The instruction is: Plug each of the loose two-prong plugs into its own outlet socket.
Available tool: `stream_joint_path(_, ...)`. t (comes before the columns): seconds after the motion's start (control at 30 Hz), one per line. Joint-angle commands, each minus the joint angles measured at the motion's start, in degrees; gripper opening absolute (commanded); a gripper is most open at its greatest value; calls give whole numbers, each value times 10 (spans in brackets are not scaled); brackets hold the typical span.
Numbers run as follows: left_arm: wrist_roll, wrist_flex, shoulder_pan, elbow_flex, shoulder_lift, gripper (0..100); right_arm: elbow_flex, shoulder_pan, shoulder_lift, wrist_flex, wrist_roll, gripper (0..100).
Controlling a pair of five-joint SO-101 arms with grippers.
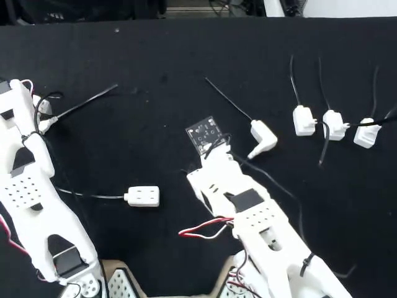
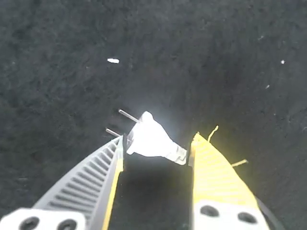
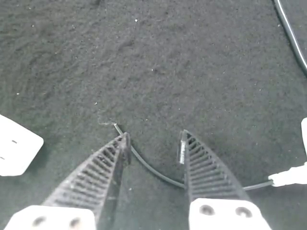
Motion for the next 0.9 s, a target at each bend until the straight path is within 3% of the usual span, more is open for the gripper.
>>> stream_joint_path(0.0, 18, -3, 5, -38, 5, 226, -3, 11, -16, -15, -4, 155)
stream_joint_path(0.23, 40, 4, 5, -32, 21, 226, -3, 11, -16, -15, -4, 155)
stream_joint_path(0.4, 30, 58, 5, -38, 18, 225, -3, 11, -18, -15, -4, 155)
stream_joint_path(0.47, -31, 64, 3, -38, 18, 224, -3, 11, -18, -15, -4, 155)
stream_joint_path(0.6, -238, 53, 11, -37, 24, 222, -3, 11, -19, -13, -4, 155)
stream_joint_path(0.67, -303, 55, 14, -37, 24, 221, -3, 11, -19, -13, -4, 155)
stream_joint_path(0.87, -360, 79, 15, -74, 20, 220, -3, 11, -19, -13, -4, 155)
